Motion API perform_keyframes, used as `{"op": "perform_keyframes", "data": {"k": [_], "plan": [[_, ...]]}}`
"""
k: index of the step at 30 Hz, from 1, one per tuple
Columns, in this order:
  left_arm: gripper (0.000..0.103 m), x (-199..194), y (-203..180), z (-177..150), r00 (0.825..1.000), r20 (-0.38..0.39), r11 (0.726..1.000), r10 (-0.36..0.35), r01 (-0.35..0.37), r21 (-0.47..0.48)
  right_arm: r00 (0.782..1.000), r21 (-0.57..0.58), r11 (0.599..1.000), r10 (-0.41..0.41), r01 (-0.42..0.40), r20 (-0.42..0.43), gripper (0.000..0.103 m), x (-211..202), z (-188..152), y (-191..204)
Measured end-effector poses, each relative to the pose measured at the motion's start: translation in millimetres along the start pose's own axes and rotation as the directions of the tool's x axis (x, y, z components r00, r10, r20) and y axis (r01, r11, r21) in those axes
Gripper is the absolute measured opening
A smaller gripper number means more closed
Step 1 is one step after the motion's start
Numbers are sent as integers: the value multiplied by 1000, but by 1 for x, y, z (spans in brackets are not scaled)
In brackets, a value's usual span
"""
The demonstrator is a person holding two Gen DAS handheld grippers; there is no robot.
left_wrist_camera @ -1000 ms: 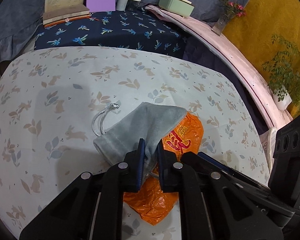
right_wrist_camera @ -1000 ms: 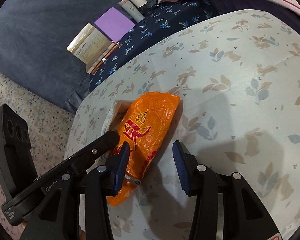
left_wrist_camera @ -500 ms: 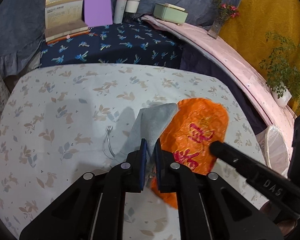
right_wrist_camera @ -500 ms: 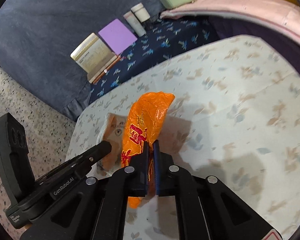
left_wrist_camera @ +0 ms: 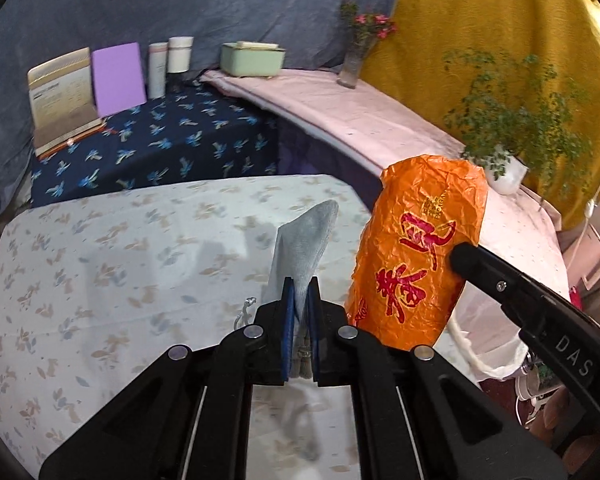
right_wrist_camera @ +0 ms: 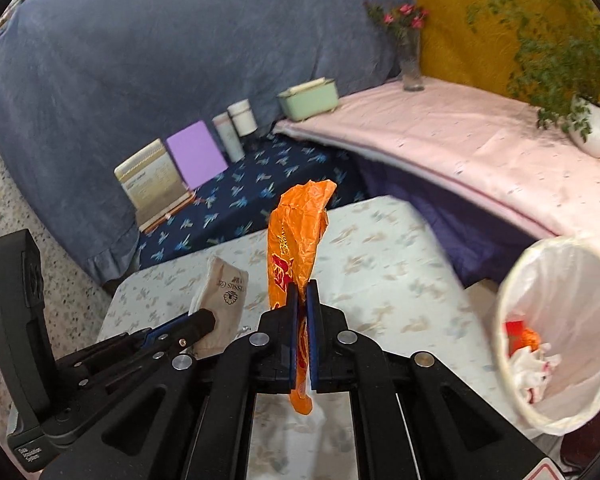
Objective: Collect trash
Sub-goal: 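Carry the pouch and snack bag over the white bin and open both grippers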
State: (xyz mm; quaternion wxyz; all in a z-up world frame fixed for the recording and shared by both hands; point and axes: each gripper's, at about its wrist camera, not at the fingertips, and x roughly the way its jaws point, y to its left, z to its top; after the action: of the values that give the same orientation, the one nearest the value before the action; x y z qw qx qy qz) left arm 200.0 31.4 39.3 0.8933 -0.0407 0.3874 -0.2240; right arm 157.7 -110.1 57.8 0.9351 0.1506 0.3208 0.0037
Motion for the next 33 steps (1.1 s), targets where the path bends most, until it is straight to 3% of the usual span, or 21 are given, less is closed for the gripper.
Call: {"op": "perform_keyframes", "data": {"k": [8, 19, 33], "plan": [[6, -6, -79, 4, 998, 17, 995, -63, 62, 84, 995, 60, 996, -70, 65, 78, 5, -60, 13, -60], [6, 5, -172, -7, 991, -15, 974, -135, 135, 180, 977, 126, 980, -173, 157, 128, 5, -113, 10, -132], [6, 25, -233, -17, 982, -56, 952, -178, 186, 245, 956, 194, 955, -256, 225, 146, 5, -146, 4, -196]]}}
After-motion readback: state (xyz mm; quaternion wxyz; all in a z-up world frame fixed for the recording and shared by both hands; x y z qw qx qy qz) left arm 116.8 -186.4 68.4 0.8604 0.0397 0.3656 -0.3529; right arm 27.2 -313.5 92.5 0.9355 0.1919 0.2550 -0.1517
